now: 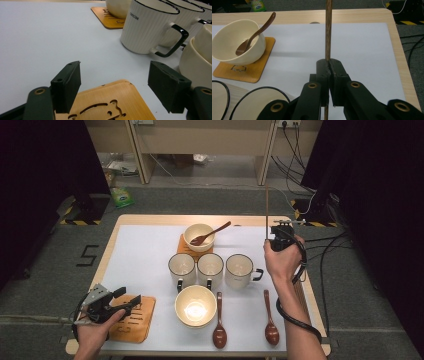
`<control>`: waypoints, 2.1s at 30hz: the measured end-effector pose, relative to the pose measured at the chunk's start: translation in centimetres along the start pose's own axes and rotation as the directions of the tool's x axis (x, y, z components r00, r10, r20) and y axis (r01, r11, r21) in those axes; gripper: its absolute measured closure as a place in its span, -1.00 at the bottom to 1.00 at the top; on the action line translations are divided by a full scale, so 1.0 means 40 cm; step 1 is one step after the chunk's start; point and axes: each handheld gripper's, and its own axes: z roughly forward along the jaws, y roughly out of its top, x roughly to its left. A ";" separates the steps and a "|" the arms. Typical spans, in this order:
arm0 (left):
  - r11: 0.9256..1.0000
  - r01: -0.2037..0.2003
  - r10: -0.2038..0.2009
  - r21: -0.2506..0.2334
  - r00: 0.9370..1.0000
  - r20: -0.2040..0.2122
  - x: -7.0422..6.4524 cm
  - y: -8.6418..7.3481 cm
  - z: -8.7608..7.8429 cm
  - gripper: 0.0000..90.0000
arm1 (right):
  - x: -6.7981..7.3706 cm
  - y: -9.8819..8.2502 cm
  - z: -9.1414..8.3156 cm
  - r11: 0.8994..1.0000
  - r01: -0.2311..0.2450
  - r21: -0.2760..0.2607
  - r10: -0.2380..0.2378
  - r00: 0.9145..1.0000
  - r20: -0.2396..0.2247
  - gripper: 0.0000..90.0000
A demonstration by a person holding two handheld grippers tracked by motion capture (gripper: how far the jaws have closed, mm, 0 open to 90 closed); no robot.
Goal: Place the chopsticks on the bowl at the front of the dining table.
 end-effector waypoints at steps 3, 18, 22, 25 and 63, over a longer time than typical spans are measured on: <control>1.000 0.000 0.000 -0.002 1.000 0.000 0.000 0.000 0.000 -0.43 | 0.002 0.002 0.001 1.000 0.002 -0.004 -0.002 1.000 -0.001 0.92; 1.000 0.000 0.000 -0.005 1.000 -0.001 0.001 0.001 -0.001 -0.43 | 0.012 0.012 0.007 1.000 0.006 -0.014 -0.006 1.000 -0.001 0.92; 1.000 -0.001 0.001 -0.003 1.000 0.000 0.000 0.001 -0.001 -0.43 | 0.013 0.015 0.009 1.000 0.003 -0.016 -0.003 1.000 -0.003 0.92; 1.000 -0.002 0.002 -0.002 1.000 0.000 0.001 0.000 -0.001 -0.43 | 0.013 0.016 0.010 1.000 0.001 -0.018 -0.001 1.000 -0.004 0.92; 1.000 -0.001 0.001 -0.002 1.000 -0.002 0.002 0.001 -0.001 -0.43 | 0.041 0.039 0.032 0.999 0.012 -0.032 -0.013 1.000 -0.022 0.92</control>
